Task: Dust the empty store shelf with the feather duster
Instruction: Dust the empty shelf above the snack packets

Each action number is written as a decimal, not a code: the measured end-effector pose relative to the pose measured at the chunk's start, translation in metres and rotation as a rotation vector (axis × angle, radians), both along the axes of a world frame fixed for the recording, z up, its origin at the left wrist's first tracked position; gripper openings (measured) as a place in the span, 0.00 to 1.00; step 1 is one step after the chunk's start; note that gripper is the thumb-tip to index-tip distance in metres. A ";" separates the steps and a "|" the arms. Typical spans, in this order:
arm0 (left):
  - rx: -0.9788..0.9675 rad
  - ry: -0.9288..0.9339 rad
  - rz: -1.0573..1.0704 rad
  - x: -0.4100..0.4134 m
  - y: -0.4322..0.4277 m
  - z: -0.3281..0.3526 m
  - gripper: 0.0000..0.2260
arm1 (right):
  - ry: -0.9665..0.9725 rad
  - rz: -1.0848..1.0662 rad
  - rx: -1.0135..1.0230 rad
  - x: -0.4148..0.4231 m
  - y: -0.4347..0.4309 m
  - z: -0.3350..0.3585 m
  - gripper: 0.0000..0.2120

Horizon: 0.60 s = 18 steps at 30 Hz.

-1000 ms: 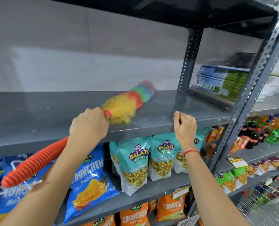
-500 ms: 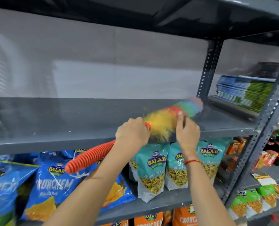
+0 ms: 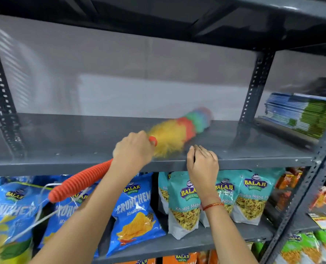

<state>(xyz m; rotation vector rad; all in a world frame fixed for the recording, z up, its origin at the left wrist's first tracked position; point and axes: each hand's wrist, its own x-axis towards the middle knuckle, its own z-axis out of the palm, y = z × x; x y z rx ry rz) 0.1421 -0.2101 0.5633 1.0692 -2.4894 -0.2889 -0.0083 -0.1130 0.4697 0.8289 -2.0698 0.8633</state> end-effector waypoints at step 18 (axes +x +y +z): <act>0.124 0.020 0.206 0.077 -0.078 -0.003 0.20 | 0.002 -0.051 -0.111 0.002 -0.006 -0.005 0.11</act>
